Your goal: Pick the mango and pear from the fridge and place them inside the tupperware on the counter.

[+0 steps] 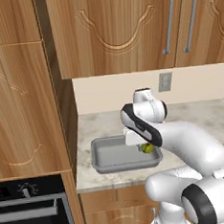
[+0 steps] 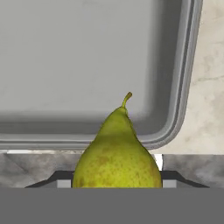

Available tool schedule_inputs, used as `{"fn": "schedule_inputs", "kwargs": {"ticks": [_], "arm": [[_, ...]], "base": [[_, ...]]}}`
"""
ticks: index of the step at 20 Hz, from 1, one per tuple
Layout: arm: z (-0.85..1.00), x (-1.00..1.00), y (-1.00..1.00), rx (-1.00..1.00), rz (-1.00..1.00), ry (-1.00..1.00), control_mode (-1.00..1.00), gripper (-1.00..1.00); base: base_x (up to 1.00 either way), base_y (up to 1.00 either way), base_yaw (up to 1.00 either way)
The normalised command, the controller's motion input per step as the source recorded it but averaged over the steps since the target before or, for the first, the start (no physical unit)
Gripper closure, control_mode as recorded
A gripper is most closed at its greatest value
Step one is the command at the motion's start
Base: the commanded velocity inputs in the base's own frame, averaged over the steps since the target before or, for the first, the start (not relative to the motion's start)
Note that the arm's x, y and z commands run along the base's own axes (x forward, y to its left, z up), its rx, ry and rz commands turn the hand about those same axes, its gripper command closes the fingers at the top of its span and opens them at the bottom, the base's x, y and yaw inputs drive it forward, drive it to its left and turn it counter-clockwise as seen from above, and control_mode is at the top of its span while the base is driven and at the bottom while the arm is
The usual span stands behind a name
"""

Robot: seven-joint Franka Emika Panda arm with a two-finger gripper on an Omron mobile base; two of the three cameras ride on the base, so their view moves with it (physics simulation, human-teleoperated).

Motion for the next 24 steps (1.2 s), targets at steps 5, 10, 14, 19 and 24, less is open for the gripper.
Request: {"fn": "schedule_inputs", "kwargs": {"ticks": [5, 10, 14, 19, 24], "arm": [[-0.41, 0.5, 0.08, 0.0, 0.0, 0.04, -1.0, 1.0], [-0.35, 0.4, 0.1, 0.0, 0.0, 0.0, -1.0, 1.0], [-0.37, 0.32, 0.1, 0.0, 0.0, 0.0, -1.0, 1.0], [-0.37, 0.29, 0.11, 0.0, 0.0, 0.0, -1.0, 1.0], [-0.35, 0.27, 0.09, 0.0, 0.0, 0.0, -1.0, 1.0]], "base": [[0.0, 0.0, 0.0], [0.0, 0.0, 0.0], [0.0, 0.0, 0.0], [0.0, 0.0, 0.0], [0.0, 0.0, 0.0]]}}
